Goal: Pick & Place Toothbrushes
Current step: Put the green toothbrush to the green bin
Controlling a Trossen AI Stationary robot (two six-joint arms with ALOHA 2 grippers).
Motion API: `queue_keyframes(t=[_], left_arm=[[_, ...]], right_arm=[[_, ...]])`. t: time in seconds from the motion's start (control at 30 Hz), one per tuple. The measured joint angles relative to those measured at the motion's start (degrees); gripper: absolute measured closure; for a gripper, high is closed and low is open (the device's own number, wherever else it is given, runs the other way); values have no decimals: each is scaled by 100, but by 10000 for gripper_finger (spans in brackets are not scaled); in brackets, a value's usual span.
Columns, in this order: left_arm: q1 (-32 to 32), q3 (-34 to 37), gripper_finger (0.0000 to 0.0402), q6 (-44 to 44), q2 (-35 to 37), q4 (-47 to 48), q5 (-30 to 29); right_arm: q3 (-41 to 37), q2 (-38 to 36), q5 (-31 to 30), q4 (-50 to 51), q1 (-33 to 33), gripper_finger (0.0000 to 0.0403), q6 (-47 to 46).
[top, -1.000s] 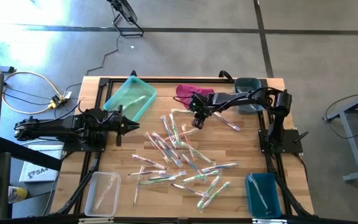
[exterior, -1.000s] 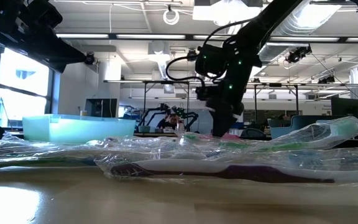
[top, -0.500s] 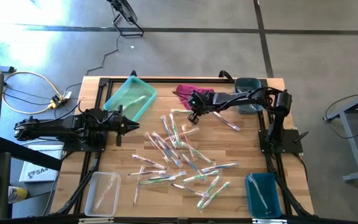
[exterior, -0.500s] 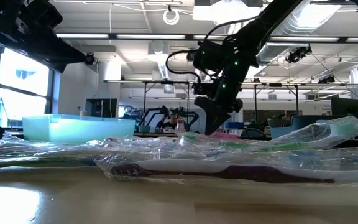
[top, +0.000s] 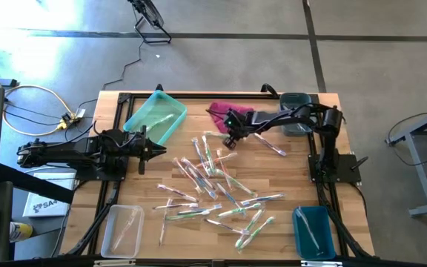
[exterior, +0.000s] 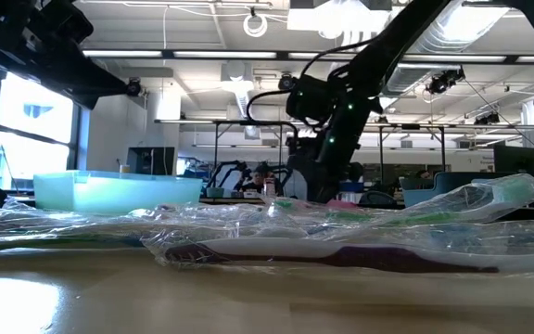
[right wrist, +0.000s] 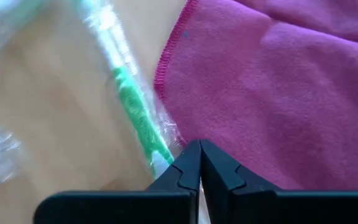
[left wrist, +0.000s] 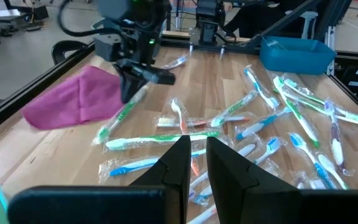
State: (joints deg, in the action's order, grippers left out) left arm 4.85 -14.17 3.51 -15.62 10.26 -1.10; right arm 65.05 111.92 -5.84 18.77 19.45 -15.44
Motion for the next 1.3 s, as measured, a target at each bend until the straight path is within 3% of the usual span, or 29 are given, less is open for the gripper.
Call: queue_keyframes(t=[0.4,0.9,1.1,1.3], left_arm=[[0,0,352,-16,0,29,7],[0,0,352,-20,-2,31,4],[1,0,352,-20,-2,33,-3],[1,0,352,-18,-2,33,-13]], right_arm=[[-29,-438,-265,550,-302,400,-149],[-26,-438,178,1005,-483,400,-442],[-22,-442,-279,1018,-571,400,-177],[117,-444,-298,1155,-571,399,-111]])
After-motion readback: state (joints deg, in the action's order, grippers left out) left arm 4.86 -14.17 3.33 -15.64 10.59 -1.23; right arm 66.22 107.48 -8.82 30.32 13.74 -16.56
